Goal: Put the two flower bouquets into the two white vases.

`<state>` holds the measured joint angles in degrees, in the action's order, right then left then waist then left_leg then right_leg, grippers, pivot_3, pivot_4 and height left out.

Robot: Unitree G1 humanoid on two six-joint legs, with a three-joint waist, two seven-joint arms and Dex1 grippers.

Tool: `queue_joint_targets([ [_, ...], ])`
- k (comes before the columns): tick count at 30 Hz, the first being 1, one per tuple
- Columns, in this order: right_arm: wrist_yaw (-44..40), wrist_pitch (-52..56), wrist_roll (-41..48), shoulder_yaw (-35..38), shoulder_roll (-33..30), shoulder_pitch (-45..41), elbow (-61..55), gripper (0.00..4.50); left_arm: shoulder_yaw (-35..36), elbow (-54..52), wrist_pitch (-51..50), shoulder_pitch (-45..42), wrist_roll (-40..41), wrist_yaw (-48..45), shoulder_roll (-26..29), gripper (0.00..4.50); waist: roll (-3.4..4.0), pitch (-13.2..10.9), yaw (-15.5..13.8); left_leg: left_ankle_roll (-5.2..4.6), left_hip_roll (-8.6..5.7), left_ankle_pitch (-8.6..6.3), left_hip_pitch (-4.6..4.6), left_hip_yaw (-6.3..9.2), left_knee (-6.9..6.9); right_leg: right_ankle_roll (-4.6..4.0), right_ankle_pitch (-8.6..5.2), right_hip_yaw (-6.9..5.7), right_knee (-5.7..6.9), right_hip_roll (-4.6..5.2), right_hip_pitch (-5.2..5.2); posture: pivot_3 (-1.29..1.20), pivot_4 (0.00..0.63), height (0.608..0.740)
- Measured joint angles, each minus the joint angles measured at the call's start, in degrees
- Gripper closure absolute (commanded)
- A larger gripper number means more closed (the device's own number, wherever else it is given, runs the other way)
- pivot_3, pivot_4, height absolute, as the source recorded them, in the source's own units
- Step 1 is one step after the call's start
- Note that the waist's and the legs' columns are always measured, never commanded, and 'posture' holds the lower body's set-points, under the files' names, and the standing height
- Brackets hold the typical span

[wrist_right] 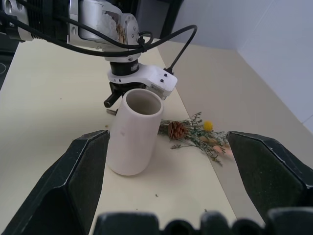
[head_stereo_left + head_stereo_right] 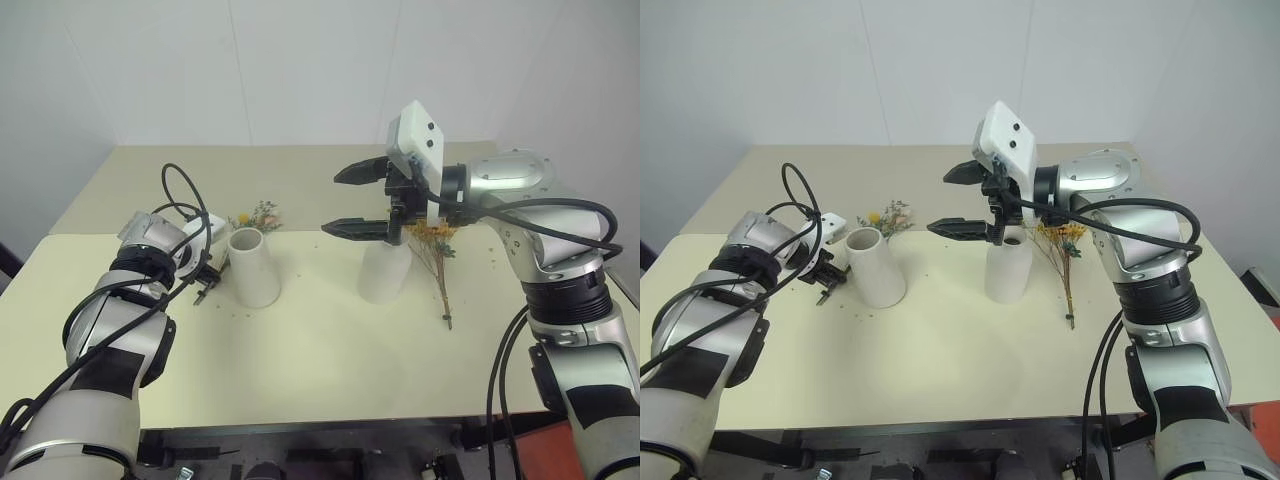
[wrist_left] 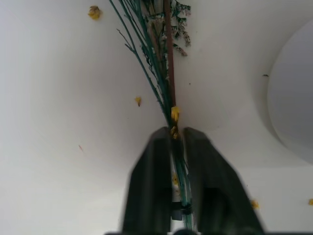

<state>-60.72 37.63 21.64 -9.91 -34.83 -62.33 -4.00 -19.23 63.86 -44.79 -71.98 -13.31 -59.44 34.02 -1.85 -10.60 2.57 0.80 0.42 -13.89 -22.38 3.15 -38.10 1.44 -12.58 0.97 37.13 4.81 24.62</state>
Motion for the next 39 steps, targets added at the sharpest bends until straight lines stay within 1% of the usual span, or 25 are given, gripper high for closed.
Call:
queue_joint_targets([
  [7, 0.0, 0.0, 0.0, 0.3, 0.0, 0.4, -0.2, 0.00, 3.3, 0.8, -0.7, 0.0, 0.5, 5.6, 0.1, 4.48, 0.00, 0.0, 0.0, 0.00, 0.00, 0.00, -0.01, 0.00, 0.00, 0.00, 0.00, 0.00, 0.02, 0.00, 0.00, 0.00, 0.150, 0.740],
  [9, 0.0, 0.0, 0.0, 0.3, 0.0, 0.6, -0.4, 0.00, 5.8, 0.8, -1.5, 0.0, 1.5, 8.1, 0.8, 4.48, 0.00, 0.0, 0.0, 0.00, 0.00, 0.00, -0.01, 0.01, 0.00, 0.00, 0.00, 0.00, 0.02, 0.00, 0.01, 0.00, 0.150, 0.740],
  [13, -0.1, 0.0, 0.0, 0.3, -0.5, 1.9, -0.7, 0.00, 14.7, -4.2, -3.3, 2.7, 6.5, 14.3, 3.9, 4.48, 0.00, 0.0, 0.1, 0.00, 0.01, 0.00, -0.04, 0.02, 0.00, 0.00, 0.02, 0.00, 0.05, 0.00, 0.05, 0.00, 0.150, 0.740],
  [16, -0.4, 0.2, 0.0, 0.3, -0.7, 2.6, -1.0, 0.00, 21.4, -15.4, -6.2, 7.9, 11.1, 15.0, 6.5, 4.48, 0.00, 0.0, 0.1, 0.01, 0.02, 0.00, -0.06, 0.02, 0.00, -0.01, 0.02, 0.01, 0.08, 0.01, 0.09, 0.00, 0.150, 0.740],
  [17, -0.5, 0.3, 0.1, 0.3, -0.7, 2.7, -1.3, 0.00, 24.7, -22.6, -6.6, 11.9, 13.3, 15.1, 7.2, 4.48, 0.01, 0.0, 0.1, 0.01, 0.03, 0.00, -0.06, 0.01, 0.01, -0.01, 0.04, 0.04, 0.07, 0.02, 0.12, 0.00, 0.150, 0.740],
  [20, -0.6, 0.8, 0.4, 0.4, -1.3, 3.2, -1.9, 0.00, 32.4, -38.0, -6.8, 20.8, 19.1, 15.2, 7.5, 4.48, 0.00, 0.0, -0.1, 0.08, 0.03, 0.04, -0.19, 0.00, -0.01, -0.04, 0.10, 0.06, 0.08, 0.04, 0.25, 0.00, 0.150, 0.740],
  [23, -1.0, 1.0, 1.2, 0.5, -1.5, 4.1, -2.4, 0.00, 38.4, -48.2, -6.7, 25.1, 24.3, 15.5, 7.4, 4.48, 0.00, 0.0, -0.2, 0.11, 0.03, 0.05, -0.27, 0.01, -0.08, -0.05, 0.12, 0.05, 0.04, 0.04, 0.33, 0.00, 0.150, 0.740],
  [24, -1.1, 1.1, 1.3, 0.4, -1.5, 4.4, -2.4, 0.00, 39.5, -49.7, -6.7, 25.1, 25.3, 15.5, 7.4, 4.48, 0.00, 0.0, -0.3, 0.11, 0.03, 0.05, -0.28, 0.01, -0.11, -0.05, 0.12, 0.04, 0.02, 0.04, 0.33, 0.00, 0.150, 0.740],
  [28, -1.2, 1.1, 1.6, 0.4, -1.5, 4.7, -2.4, 0.00, 45.5, -56.4, -7.1, 24.6, 33.5, 15.1, 7.4, 4.48, 0.00, 0.0, -0.4, 0.11, 0.02, 0.05, -0.29, 0.00, -0.14, -0.05, 0.12, 0.04, 0.00, 0.05, 0.32, 0.00, 0.150, 0.740],
  [31, -1.2, 1.1, 1.7, 0.4, -1.1, 4.7, -2.4, 0.00, 49.5, -60.9, -8.9, 24.5, 42.6, 13.6, 5.4, 4.48, -0.01, 0.0, -0.3, 0.11, 0.02, 0.05, -0.29, 0.00, -0.15, -0.05, 0.12, 0.04, 0.01, 0.05, 0.32, 0.00, 0.150, 0.740],
  [35, -1.1, 1.1, 1.7, 0.0, -0.5, 4.8, -2.4, 0.00, 50.2, -65.5, -9.3, 25.3, 50.1, 12.3, 4.1, 4.48, -0.01, 0.0, -0.2, 0.11, 0.02, 0.05, -0.28, 0.00, -0.15, -0.06, 0.12, 0.05, 0.01, 0.05, 0.32, 0.00, 0.150, 0.740],
  [37, -1.0, 1.1, 1.7, 0.0, -0.5, 5.0, -2.6, 0.00, 50.6, -67.8, -7.9, 27.5, 53.7, 11.2, 2.2, 4.48, 0.00, 0.0, -0.1, 0.11, 0.03, 0.05, -0.27, -0.02, -0.15, -0.06, 0.12, 0.07, 0.01, 0.05, 0.32, 0.00, 0.150, 0.740],
  [39, -0.9, 1.2, 1.7, 0.0, -0.5, 5.3, -2.9, 0.00, 50.5, -69.1, -5.4, 29.9, 55.0, 10.9, 0.1, 4.48, -0.01, 0.0, -0.1, 0.11, 0.03, 0.05, -0.24, -0.03, -0.15, -0.06, 0.12, 0.08, -0.03, 0.05, 0.32, 0.00, 0.150, 0.740],
])
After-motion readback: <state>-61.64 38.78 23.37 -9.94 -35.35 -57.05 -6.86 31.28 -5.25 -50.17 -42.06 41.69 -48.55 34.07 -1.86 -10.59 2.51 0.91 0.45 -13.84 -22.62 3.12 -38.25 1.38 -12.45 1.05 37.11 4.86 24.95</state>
